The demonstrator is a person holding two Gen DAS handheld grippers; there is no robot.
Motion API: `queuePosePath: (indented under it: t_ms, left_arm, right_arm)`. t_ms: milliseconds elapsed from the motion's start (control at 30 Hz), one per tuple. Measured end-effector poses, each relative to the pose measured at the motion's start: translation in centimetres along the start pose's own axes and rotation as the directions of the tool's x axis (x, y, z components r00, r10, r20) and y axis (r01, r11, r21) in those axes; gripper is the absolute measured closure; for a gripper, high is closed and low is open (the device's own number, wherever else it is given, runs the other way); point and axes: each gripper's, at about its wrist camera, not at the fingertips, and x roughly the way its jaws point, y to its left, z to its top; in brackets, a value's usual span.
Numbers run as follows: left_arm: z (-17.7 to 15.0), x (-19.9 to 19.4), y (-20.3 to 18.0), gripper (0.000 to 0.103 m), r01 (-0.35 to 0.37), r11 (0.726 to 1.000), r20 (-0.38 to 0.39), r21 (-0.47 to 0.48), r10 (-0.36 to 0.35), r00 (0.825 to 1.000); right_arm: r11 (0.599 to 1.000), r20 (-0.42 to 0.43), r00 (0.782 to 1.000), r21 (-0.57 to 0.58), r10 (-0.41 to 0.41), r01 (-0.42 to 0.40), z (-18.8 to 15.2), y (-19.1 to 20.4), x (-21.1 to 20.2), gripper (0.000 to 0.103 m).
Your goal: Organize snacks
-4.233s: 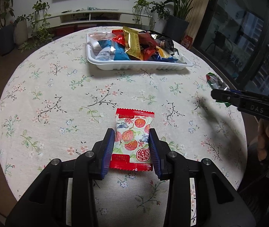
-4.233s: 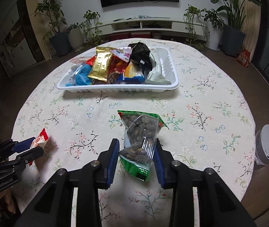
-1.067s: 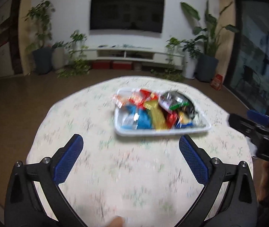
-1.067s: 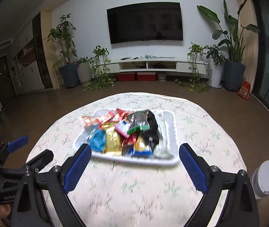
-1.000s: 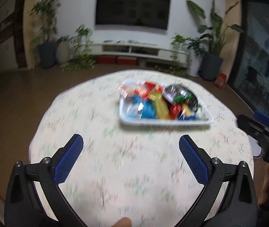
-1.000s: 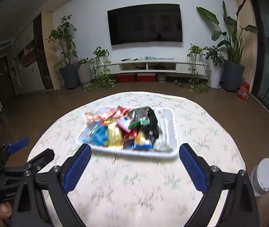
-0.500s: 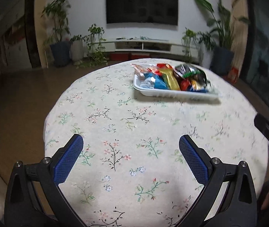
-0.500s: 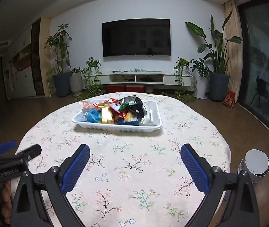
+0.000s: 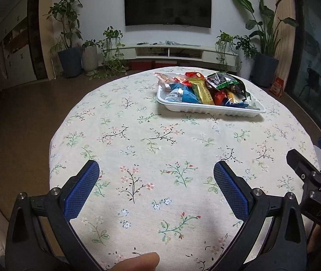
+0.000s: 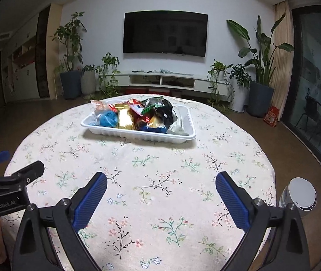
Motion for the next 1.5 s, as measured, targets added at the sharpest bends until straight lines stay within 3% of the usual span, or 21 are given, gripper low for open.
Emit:
queuePosePath:
  t_ms: [533,1500]
  left_arm:
    - [-0.4,0.8,-0.2,0.000,0.009,1.000,-0.028,0.006,-0.009,1.000]
    - [-0.5,1.1,0.1,0.000,0.007,1.000,-0.036,-0.003,-0.007,0.999]
  right_arm:
    - [1.000,-0.109,0.994,-0.009,-0.026,0.026,-1.0,0.4,1.6,0.004]
    - [0.999,-0.155,0.987,-0.002,-0.042,0.042,-1.3,0.2,2.1,0.004]
